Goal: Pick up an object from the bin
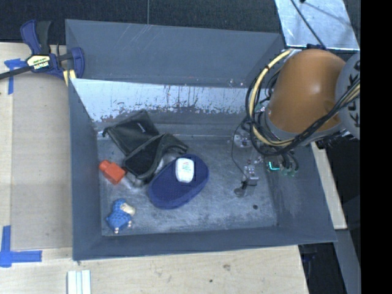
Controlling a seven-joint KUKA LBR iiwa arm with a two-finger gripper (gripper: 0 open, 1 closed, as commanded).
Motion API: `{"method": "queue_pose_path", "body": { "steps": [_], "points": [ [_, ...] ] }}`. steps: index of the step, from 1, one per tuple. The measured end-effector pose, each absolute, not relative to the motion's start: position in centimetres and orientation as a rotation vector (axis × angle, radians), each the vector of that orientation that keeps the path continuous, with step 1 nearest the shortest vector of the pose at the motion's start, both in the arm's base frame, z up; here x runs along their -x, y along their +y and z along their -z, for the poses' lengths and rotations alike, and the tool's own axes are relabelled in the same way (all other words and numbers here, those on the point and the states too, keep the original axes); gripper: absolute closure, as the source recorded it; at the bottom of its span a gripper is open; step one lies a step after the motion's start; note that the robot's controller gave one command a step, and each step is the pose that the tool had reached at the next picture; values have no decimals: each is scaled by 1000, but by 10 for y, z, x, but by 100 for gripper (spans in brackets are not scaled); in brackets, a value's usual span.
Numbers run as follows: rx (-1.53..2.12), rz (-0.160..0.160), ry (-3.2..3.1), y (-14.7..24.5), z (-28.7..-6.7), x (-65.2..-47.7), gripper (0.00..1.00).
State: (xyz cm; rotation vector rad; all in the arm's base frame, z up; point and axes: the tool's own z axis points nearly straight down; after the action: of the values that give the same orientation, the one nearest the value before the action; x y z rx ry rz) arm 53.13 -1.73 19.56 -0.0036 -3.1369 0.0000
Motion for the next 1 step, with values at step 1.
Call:
{"method": "queue_pose_path", "body": {
  "steps": [1],
  "points": [
    [-3,-1,-3135,38,-66,-588,0]
  ]
}}
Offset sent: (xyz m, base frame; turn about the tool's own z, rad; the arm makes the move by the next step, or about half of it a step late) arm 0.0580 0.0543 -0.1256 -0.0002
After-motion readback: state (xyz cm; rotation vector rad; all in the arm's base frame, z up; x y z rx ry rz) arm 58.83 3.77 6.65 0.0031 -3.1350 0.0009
